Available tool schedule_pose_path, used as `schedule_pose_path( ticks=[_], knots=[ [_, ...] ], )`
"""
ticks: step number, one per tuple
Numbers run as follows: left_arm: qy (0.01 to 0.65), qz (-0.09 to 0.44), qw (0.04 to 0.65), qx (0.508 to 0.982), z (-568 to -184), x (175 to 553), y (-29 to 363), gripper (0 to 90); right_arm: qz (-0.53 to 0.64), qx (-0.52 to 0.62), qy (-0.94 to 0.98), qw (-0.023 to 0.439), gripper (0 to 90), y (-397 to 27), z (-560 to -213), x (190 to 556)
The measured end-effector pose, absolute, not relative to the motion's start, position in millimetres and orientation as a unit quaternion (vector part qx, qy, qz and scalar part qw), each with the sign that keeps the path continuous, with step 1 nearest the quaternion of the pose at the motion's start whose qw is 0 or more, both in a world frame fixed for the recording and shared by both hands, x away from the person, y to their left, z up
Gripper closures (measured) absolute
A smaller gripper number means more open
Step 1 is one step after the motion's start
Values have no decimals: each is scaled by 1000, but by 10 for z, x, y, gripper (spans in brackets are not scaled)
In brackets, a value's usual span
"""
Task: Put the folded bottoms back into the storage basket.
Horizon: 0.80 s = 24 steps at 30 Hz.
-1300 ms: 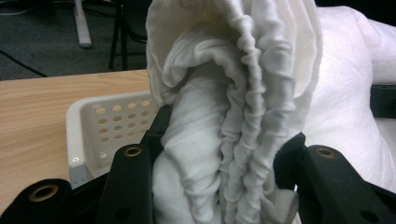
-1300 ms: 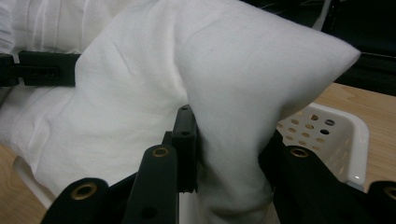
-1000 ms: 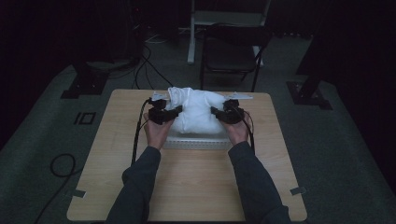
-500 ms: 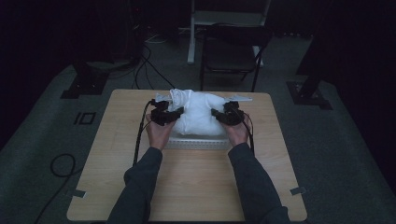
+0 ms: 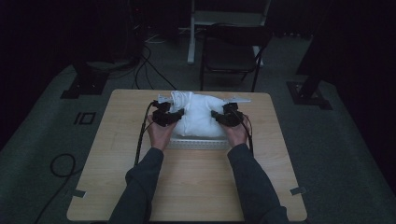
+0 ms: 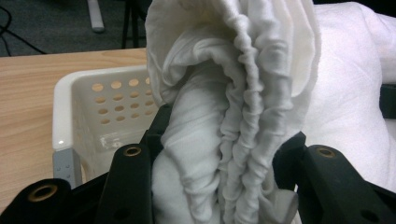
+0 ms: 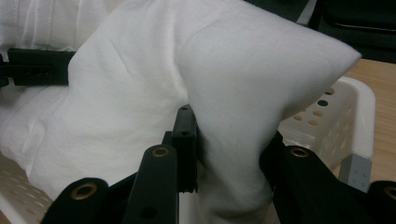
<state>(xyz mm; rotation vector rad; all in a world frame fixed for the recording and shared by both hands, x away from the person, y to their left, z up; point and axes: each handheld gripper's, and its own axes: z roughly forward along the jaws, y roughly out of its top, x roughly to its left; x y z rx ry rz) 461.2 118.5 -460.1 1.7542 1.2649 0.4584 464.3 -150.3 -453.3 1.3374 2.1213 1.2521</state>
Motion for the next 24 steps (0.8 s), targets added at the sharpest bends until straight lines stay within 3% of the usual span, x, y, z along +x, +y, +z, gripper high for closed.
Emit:
schedule_pose_path(
  ticks=[24],
  knots=[
    [537,184,413,712,-4729,4559,1117,513,419,475,756,165,694,-1473,-4689,4633]
  ],
)
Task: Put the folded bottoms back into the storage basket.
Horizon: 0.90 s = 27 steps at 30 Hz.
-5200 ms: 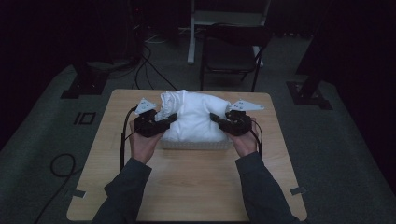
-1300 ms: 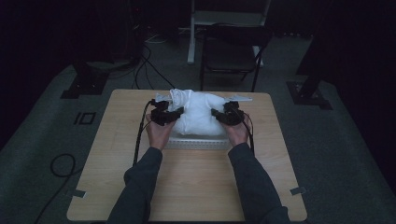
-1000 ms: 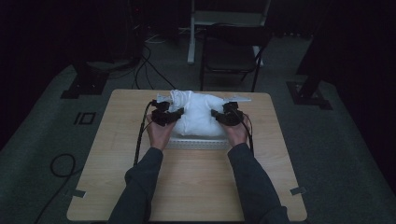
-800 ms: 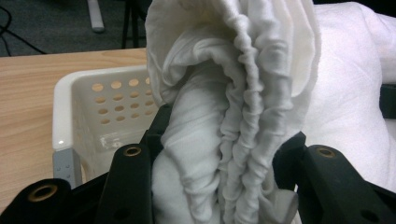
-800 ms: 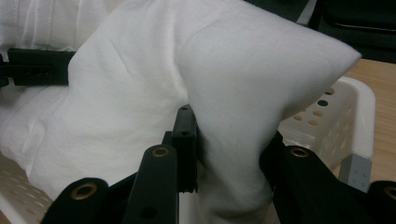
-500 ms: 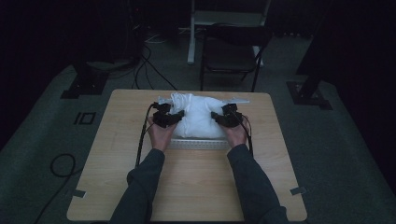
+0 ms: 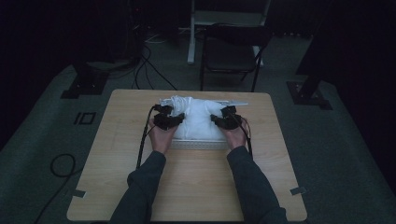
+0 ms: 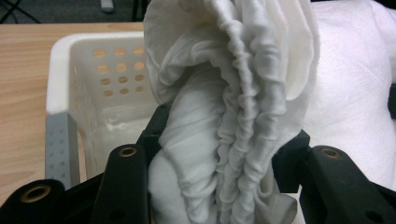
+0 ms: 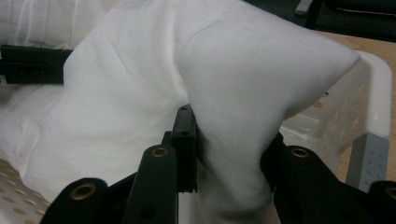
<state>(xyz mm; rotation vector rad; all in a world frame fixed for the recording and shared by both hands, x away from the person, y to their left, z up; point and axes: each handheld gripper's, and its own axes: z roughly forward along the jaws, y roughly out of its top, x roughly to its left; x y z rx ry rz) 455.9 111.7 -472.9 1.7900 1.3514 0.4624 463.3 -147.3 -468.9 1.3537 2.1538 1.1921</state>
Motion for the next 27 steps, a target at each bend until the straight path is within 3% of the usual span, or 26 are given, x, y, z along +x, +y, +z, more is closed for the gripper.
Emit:
schedule_pose_path(
  ticks=[27],
  knots=[
    [539,215,342,739,-4887,4457,963,481,366,484,776,173,658,-1434,-4865,4565]
  ],
)
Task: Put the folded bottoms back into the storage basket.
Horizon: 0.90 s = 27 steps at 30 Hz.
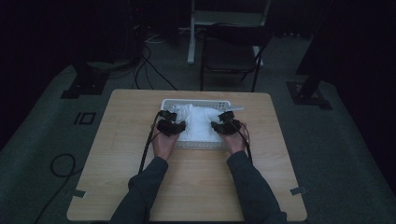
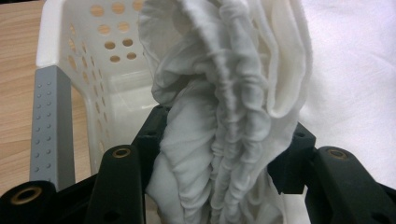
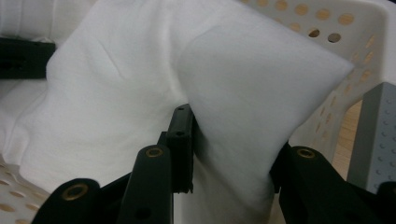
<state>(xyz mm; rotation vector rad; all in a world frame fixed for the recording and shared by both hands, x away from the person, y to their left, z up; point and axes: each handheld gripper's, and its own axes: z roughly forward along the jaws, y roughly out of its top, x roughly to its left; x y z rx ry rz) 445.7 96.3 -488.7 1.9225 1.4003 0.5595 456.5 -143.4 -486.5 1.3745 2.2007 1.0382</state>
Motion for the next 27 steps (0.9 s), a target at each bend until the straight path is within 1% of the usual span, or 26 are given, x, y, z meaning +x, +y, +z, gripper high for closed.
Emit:
schedule_pose_path(
  ticks=[7,12,15,19,22,24,25,27],
  knots=[
    [543,209,331,743,-4891,4461,966,470,349,477,786,183,645,-1398,-4867,4557],
    [548,210,339,735,-4885,4458,1000,432,350,488,777,187,543,-1426,-4862,4574],
    [552,208,345,730,-4875,4454,1045,410,350,495,772,188,500,-1465,-4853,4583],
    [560,204,358,719,-4851,4454,1117,409,352,502,766,195,471,-1521,-4830,4585],
    [564,217,362,709,-4801,4444,1177,400,354,505,760,205,458,-1565,-4801,4575],
    [562,227,373,702,-4744,4423,1221,409,357,505,758,208,458,-1582,-4789,4569],
    [561,229,377,700,-4721,4415,1235,460,365,508,750,212,459,-1617,-4762,4551],
    [555,234,384,700,-4683,4396,1266,514,375,509,743,219,475,-1647,-4738,4523]
  ],
)
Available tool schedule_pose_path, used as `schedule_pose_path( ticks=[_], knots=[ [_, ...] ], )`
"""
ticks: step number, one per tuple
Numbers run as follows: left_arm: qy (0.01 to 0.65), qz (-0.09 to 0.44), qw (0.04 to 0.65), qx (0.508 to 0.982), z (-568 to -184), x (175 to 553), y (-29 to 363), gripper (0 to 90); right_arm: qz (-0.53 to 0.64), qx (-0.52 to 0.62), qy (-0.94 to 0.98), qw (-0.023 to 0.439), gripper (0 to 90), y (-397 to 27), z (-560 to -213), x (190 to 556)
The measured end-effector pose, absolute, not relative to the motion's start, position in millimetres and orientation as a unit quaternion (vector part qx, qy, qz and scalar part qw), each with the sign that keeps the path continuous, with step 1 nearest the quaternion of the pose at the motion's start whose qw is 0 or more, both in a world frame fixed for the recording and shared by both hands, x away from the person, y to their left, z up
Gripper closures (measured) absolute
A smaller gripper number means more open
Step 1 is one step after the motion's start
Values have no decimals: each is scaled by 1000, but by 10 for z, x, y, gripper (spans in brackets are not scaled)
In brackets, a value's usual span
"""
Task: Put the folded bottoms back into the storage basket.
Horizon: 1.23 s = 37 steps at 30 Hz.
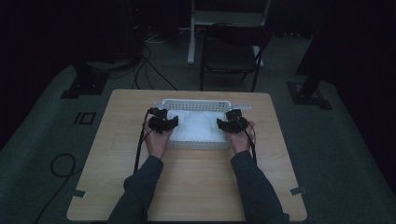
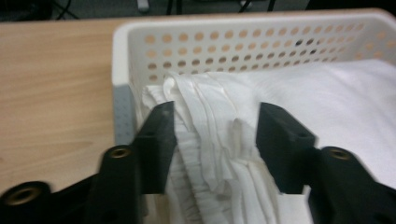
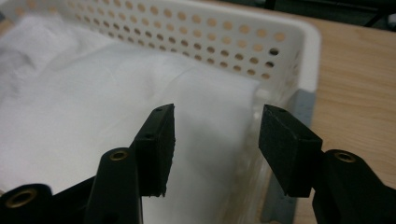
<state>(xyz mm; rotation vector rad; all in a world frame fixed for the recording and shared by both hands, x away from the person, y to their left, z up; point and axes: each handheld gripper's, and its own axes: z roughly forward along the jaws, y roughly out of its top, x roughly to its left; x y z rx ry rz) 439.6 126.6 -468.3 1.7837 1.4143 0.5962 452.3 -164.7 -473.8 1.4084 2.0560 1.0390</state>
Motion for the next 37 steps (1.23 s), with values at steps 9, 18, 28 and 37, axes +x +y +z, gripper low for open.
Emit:
schedule_pose_path(
  ticks=[9,18,28,37],
  knots=[
    [546,239,409,691,-4616,4269,1393,511,395,474,751,234,695,-1712,-4645,4328],
    [516,241,443,693,-4613,3986,1489,488,384,455,756,273,829,-1804,-4611,4045],
    [524,263,429,687,-4697,3796,1676,466,391,481,731,286,829,-2129,-4683,3885],
    [551,269,440,656,-4796,3726,1876,457,377,526,711,276,832,-2426,-4865,3932]
  ],
)
